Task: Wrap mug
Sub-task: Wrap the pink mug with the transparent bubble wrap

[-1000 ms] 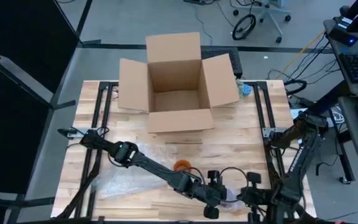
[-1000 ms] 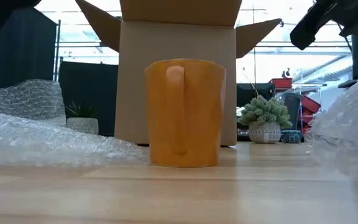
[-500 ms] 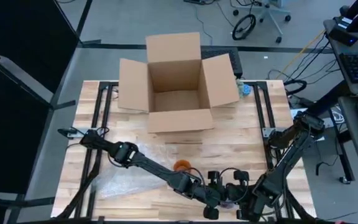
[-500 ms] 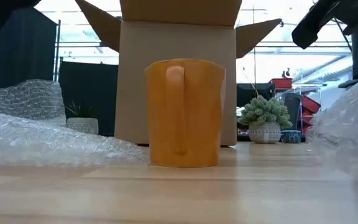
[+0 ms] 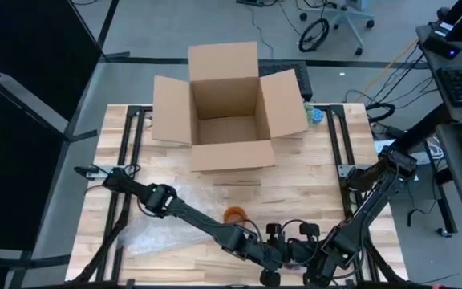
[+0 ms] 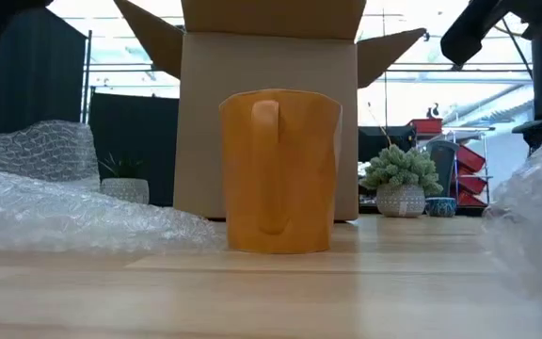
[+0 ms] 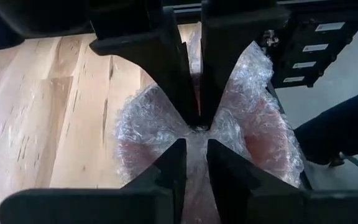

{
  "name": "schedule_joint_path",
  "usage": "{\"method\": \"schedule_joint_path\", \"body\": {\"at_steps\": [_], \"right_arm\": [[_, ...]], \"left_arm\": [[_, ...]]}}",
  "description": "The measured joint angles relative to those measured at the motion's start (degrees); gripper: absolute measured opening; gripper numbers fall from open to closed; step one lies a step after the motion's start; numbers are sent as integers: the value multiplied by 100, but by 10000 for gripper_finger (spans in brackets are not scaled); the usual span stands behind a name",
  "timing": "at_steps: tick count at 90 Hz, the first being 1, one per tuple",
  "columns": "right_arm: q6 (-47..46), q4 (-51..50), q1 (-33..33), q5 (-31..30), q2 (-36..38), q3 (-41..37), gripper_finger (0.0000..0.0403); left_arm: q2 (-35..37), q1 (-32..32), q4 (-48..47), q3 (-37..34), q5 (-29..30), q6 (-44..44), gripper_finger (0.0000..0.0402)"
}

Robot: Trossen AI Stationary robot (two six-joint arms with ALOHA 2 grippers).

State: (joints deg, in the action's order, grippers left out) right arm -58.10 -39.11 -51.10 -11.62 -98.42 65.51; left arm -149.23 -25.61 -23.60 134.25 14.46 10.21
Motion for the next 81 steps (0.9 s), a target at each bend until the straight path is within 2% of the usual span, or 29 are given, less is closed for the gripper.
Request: {"method": "schedule_joint_path", "body": {"at_steps": [22,30,46,63,70,81], "right_arm": [[-419,28,-249,-202,695,-68,1],[-538,168,-284,-214,887,-45,12],[-736,-27,-373,-110,1376,-41,75],[-2049,-1261,-802,-406,1489,-70,151],[-2470,-1017,-963,-768,1391,-298,178],[-2532,-189,-985,-1072,1317,-653,211]], "left_arm": [[-7,28,142,21,-76,-40,52],[-9,26,160,18,-70,-45,52],[-11,24,156,18,-25,-38,52],[-11,20,171,16,13,-20,52],[-11,20,174,16,13,-19,52],[-11,17,173,16,17,-17,52]]}}
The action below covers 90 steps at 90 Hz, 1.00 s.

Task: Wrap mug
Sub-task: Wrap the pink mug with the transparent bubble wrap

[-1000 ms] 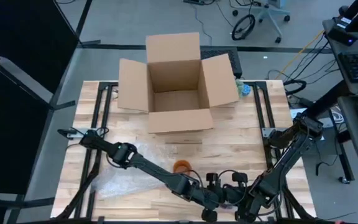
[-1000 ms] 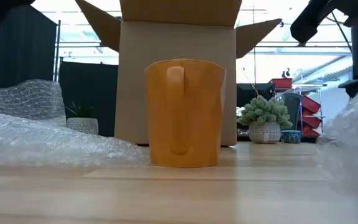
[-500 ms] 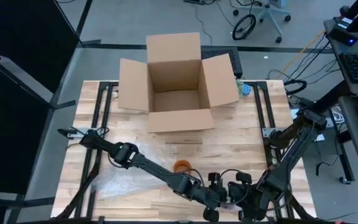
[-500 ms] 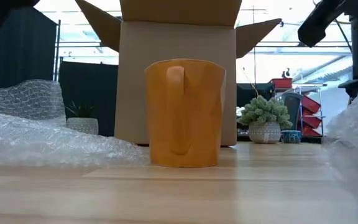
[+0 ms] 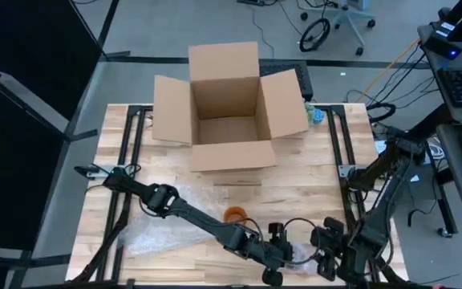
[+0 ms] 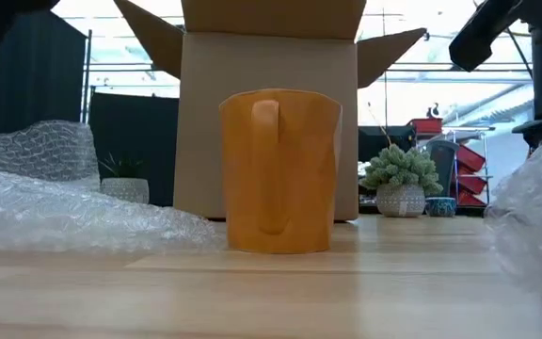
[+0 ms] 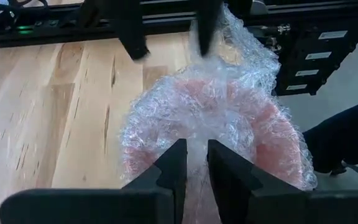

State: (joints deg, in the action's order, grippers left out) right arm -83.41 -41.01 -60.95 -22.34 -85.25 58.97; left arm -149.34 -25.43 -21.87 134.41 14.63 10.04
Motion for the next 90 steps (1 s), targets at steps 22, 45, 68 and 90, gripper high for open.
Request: {"method": "schedule_joint_path", "body": {"at_steps": [22,45,68,90], "right_arm": [[59,492,670,516,-240,-366,224],[297,519,1213,1279,-643,-341,199],[362,918,1407,1582,-1393,-292,185],[390,1045,1360,1349,-1432,-293,129]], "left_arm": [[-7,2,57,-2,15,1,52],[-7,4,55,-2,15,14,52],[-4,2,-24,-2,35,18,52],[4,1,-54,-2,55,60,52]]}}
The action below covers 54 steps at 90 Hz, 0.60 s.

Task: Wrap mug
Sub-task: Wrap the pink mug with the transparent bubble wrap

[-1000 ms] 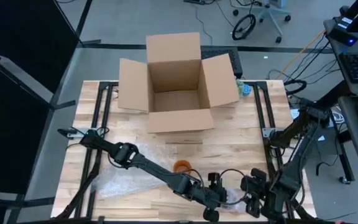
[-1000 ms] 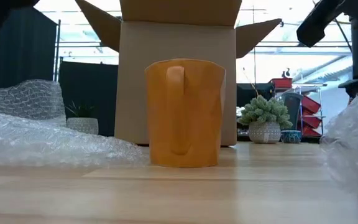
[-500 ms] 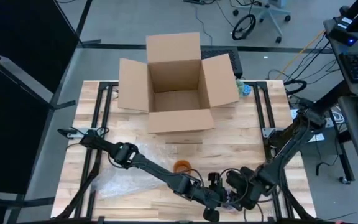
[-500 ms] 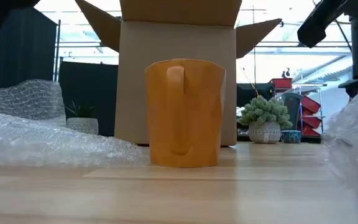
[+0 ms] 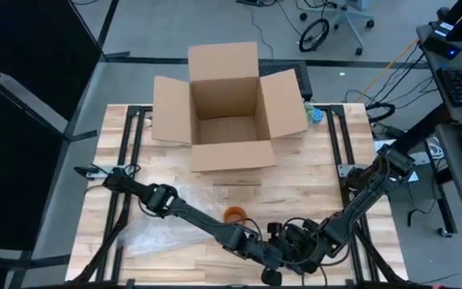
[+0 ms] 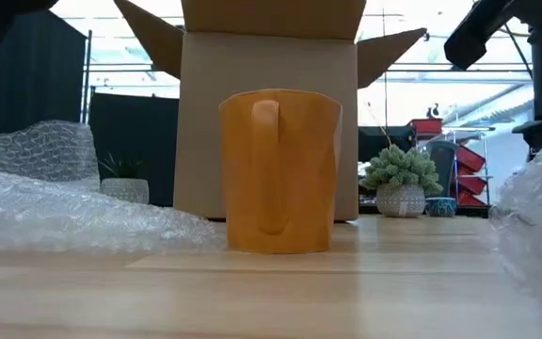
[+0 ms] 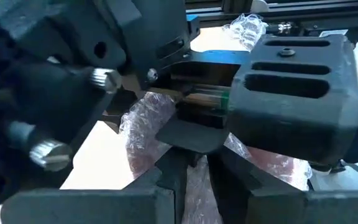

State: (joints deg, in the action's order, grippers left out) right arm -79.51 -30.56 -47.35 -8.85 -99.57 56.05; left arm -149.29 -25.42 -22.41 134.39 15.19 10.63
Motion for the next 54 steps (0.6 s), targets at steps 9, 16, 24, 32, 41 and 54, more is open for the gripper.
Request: {"method": "schedule_joint_path", "body": {"at_steps": [9,16,24,32,41,54], "right_arm": [[16,-83,0,-110,0,1,67],[0,-125,-36,-146,0,12,56],[81,-73,-37,-145,0,18,59],[198,73,-43,-59,-4,-2,112],[303,102,-40,30,-22,-29,190],[241,205,-26,187,-26,-34,163]], "left_arm": [[2,6,-18,0,71,59,52],[7,6,-26,-2,75,76,52],[7,6,-38,0,91,45,52],[7,-7,-35,0,-2,-113,52],[4,-9,-45,0,-58,-134,52],[4,-9,-48,2,-57,-106,52]]}}
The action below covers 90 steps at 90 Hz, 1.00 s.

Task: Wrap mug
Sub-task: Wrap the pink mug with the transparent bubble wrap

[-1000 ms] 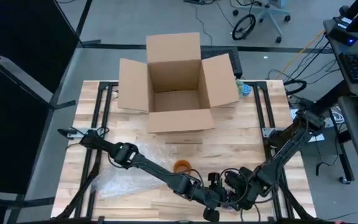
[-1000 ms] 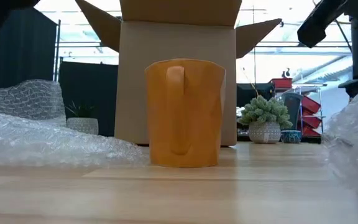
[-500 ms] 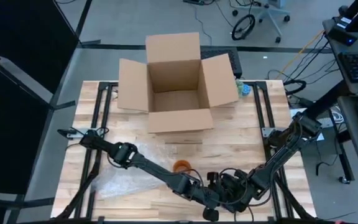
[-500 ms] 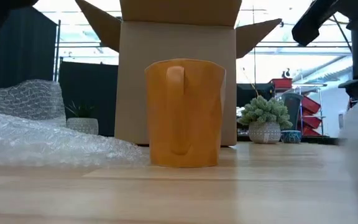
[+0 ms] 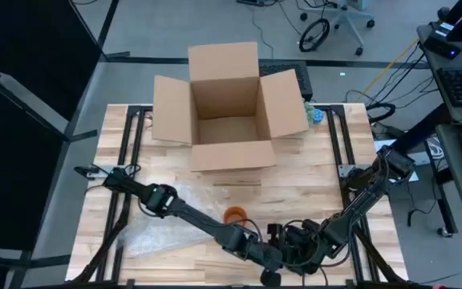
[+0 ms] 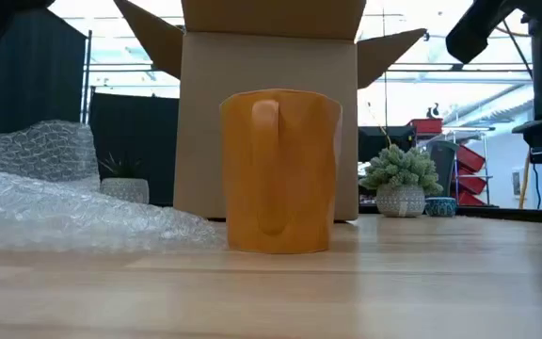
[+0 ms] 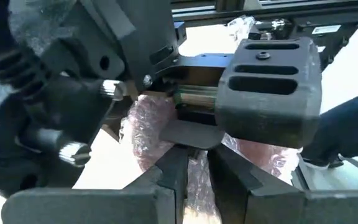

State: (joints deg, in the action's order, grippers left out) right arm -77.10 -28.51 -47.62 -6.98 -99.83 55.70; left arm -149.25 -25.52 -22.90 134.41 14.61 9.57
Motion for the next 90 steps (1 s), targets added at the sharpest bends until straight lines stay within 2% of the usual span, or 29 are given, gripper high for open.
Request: {"method": "schedule_joint_path", "body": {"at_steps": [11,22,29,44,55,66,90], "right_arm": [[-106,-80,-37,-280,2,11,50],[-110,-42,-79,-297,21,11,47],[-98,76,-83,-206,73,-15,97],[102,-39,-116,-116,395,-60,255],[227,-276,-143,-224,740,-53,328],[437,-625,-169,-270,1115,-39,358],[744,-731,-299,-333,1817,-35,362]], "left_arm": [[9,21,-46,0,203,210,52],[11,25,-32,0,155,182,52],[9,13,-14,0,60,5,52],[0,0,54,0,-1,-49,52],[-4,8,78,0,75,-49,52],[-7,15,116,-2,120,-42,52],[-11,15,140,-2,120,-105,52]]}}
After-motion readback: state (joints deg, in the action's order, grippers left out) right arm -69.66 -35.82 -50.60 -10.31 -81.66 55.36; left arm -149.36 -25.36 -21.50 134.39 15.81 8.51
